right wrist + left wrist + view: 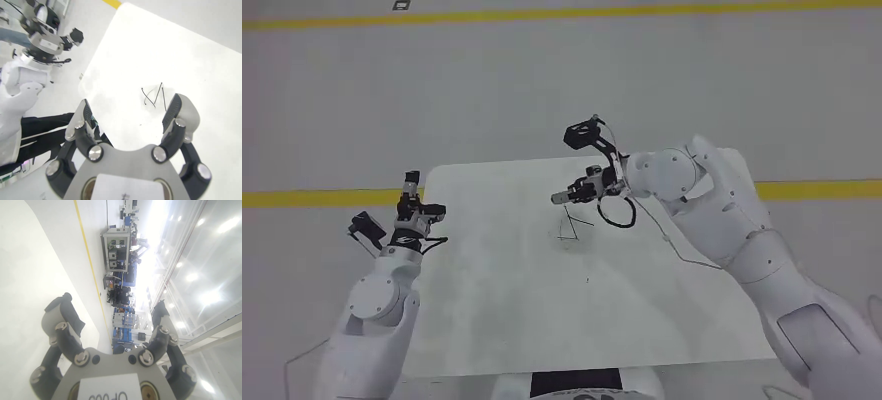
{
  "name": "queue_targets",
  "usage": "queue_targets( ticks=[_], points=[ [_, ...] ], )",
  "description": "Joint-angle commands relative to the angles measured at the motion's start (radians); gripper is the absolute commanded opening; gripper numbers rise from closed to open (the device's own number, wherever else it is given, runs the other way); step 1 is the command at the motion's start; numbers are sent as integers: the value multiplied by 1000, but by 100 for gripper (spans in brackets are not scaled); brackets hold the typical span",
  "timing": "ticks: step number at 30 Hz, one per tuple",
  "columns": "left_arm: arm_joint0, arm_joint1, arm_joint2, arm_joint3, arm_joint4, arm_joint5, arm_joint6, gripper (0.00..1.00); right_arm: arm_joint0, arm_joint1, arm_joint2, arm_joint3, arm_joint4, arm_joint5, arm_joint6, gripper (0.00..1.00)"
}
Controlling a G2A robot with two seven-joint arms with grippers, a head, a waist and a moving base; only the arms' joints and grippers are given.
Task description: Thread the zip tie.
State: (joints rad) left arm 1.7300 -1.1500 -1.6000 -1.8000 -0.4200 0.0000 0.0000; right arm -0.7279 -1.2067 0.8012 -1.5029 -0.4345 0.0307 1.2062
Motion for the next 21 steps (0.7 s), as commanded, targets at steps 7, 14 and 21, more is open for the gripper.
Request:
queue_targets(
  ticks=[7, 14, 21],
  points=[
    [0, 0, 0, 0, 0, 0, 0, 100, 50, -27, -72, 85, 20, -29, 19, 100],
    [0, 0, 0, 0, 0, 0, 0, 100, 50, -27, -72, 85, 20, -29, 19, 100],
    [0, 0, 0, 0, 0, 0, 0, 100, 50, -27, -72, 85, 20, -29, 19, 100]
  ],
)
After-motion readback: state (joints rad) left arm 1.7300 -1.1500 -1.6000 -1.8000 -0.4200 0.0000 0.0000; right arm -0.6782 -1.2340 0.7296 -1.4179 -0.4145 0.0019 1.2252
